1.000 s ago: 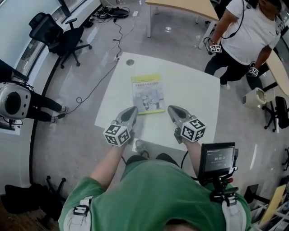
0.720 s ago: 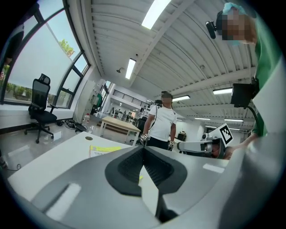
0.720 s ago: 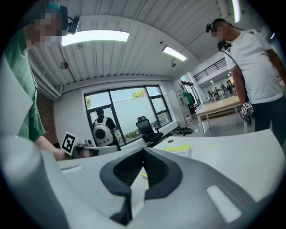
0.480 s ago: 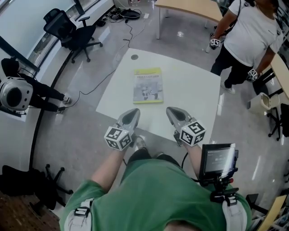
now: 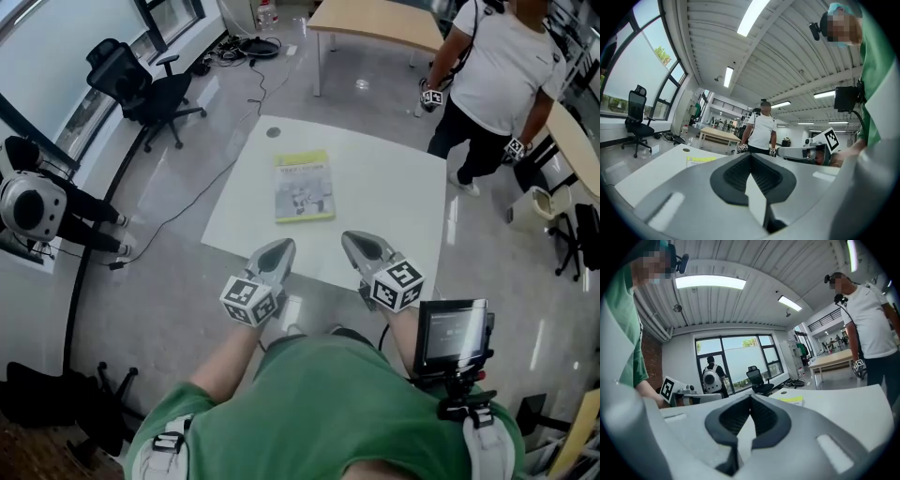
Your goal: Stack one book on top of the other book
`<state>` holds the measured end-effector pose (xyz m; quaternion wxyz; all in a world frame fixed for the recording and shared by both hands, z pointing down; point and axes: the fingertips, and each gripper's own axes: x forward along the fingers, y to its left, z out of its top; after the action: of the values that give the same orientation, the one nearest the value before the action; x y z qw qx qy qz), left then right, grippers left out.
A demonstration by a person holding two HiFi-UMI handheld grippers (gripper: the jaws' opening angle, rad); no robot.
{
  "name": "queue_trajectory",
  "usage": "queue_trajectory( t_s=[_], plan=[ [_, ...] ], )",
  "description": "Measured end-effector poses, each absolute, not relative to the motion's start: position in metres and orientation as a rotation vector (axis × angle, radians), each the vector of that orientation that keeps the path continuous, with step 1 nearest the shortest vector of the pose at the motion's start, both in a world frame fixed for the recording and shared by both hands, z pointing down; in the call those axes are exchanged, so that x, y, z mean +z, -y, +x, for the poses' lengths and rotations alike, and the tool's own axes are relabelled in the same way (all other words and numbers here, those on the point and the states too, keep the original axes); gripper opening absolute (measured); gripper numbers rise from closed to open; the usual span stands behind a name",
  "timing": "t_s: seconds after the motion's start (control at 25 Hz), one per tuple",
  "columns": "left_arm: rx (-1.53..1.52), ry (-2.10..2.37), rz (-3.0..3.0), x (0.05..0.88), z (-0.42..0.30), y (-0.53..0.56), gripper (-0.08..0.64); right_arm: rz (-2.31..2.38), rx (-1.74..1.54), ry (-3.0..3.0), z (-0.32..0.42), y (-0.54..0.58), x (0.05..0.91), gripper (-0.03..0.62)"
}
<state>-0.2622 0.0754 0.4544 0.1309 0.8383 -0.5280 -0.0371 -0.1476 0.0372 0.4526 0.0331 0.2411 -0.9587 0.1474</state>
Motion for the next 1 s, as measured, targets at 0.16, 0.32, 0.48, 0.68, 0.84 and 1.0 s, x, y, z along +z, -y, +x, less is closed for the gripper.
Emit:
queue_trajectory(
  t_s=[0.16, 0.32, 0.48, 0.68, 0.84, 1.0],
  plan=[
    [-0.102, 1.502, 2.447, 0.456, -0.256, -0.068, 0.006, 0.758, 0.438, 2.938, -0.143, -0.033, 0.453, 0.003],
    [-0.107, 1.488, 2.459, 0.455, -0.258, -0.068, 0.006, 0.772, 0.435, 2.928, -0.142, -0.037, 0.453, 0.003],
    [-0.113, 1.476, 2.469, 0.449, -0.258, -0.063, 0.006, 0.779, 0.436, 2.929, -0.143, -0.036, 0.449, 0.003],
    [-0.121, 1.476, 2.469, 0.445, -0.259, -0.060, 0.006, 0.780, 0.435, 2.932, -0.144, -0.036, 0.446, 0.003],
    [-0.119, 1.481, 2.462, 0.445, -0.261, -0.061, 0.006, 0.778, 0.434, 2.930, -0.145, -0.037, 0.445, 0.003],
    [-0.125, 1.480, 2.458, 0.446, -0.262, -0.061, 0.006, 0.784, 0.428, 2.924, -0.144, -0.036, 0.445, 0.003]
  ],
)
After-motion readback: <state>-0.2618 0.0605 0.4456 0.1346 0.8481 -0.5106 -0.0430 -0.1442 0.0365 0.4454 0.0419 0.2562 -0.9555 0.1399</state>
